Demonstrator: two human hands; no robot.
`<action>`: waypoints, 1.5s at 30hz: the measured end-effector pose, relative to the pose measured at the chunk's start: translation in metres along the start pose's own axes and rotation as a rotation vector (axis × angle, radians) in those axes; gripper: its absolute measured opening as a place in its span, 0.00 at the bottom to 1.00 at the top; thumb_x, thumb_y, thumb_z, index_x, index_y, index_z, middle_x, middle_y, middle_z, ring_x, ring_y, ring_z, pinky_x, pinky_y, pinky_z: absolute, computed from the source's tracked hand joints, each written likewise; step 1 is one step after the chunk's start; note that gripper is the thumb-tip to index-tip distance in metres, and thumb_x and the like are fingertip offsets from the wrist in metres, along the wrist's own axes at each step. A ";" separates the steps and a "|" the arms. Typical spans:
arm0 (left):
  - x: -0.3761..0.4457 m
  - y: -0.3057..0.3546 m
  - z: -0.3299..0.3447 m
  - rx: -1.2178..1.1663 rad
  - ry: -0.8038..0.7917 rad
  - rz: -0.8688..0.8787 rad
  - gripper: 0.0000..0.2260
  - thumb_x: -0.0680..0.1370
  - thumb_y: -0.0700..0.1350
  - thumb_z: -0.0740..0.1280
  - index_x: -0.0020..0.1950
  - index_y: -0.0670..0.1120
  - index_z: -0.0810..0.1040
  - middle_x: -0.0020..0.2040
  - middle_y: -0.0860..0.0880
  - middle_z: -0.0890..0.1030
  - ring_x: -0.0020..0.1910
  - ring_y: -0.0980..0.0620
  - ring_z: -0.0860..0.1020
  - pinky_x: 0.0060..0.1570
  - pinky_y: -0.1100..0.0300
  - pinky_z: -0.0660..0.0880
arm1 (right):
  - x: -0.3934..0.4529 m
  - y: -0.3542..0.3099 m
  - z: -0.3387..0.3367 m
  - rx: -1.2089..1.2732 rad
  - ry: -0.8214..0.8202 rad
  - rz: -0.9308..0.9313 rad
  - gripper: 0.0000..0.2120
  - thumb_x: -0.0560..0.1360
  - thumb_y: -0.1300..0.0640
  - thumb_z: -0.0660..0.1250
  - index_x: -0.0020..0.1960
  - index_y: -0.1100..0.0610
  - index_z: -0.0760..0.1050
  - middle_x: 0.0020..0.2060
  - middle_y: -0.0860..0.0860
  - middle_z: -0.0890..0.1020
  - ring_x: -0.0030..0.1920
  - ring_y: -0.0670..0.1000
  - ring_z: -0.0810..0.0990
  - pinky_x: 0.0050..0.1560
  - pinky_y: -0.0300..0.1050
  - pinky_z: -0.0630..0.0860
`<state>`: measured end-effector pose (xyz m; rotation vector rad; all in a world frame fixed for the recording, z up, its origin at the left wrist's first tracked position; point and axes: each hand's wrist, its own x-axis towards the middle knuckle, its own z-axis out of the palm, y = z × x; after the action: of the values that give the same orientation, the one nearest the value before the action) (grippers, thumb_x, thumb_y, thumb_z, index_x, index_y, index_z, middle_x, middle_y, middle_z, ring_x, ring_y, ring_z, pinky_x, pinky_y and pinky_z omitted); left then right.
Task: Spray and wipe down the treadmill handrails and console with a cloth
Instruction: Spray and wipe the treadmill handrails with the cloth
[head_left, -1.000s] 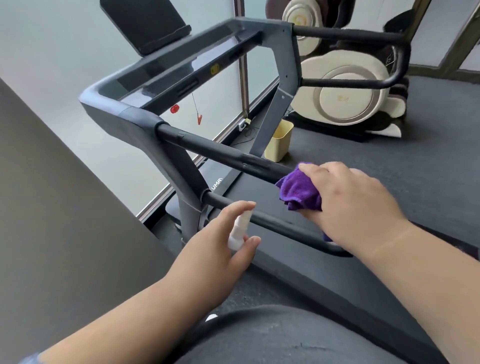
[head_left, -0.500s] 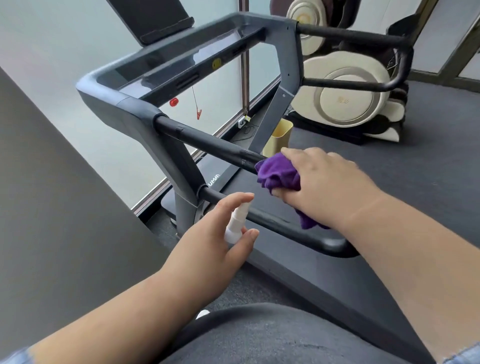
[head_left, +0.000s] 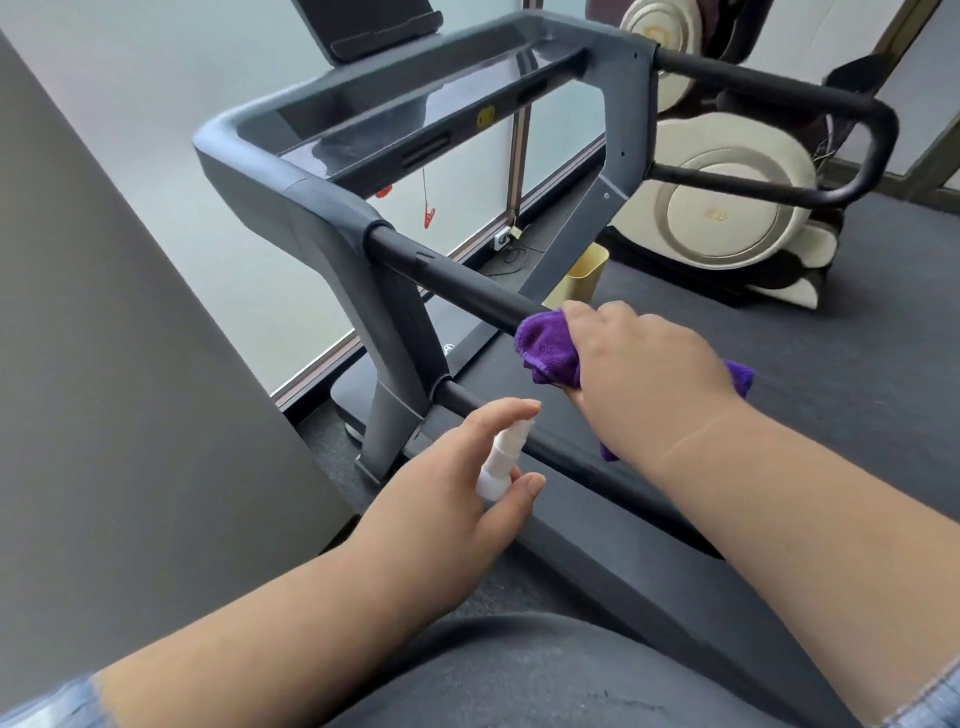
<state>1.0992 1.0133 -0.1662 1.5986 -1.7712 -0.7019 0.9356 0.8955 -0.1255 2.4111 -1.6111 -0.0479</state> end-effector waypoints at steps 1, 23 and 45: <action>0.003 -0.004 -0.004 -0.003 0.003 0.004 0.22 0.77 0.56 0.67 0.65 0.73 0.62 0.46 0.61 0.77 0.47 0.60 0.76 0.47 0.69 0.71 | 0.008 -0.007 0.000 -0.009 0.004 -0.003 0.27 0.79 0.43 0.62 0.73 0.51 0.59 0.57 0.54 0.75 0.52 0.58 0.80 0.38 0.49 0.69; 0.071 -0.137 -0.134 -0.014 -0.081 0.089 0.24 0.77 0.58 0.67 0.63 0.78 0.58 0.47 0.64 0.78 0.47 0.60 0.77 0.50 0.64 0.74 | 0.162 -0.142 -0.014 0.077 0.027 -0.016 0.33 0.79 0.42 0.62 0.79 0.52 0.55 0.66 0.54 0.73 0.61 0.59 0.77 0.54 0.54 0.75; 0.098 -0.169 -0.148 -0.144 -0.094 0.233 0.25 0.76 0.56 0.66 0.63 0.78 0.58 0.45 0.62 0.78 0.43 0.59 0.78 0.47 0.63 0.72 | 0.145 -0.126 -0.029 0.289 -0.106 0.122 0.21 0.70 0.38 0.69 0.61 0.42 0.70 0.51 0.46 0.78 0.53 0.55 0.79 0.50 0.54 0.78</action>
<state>1.3157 0.9006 -0.1859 1.2584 -1.8906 -0.7835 1.1113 0.8137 -0.1092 2.5500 -1.9279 0.0856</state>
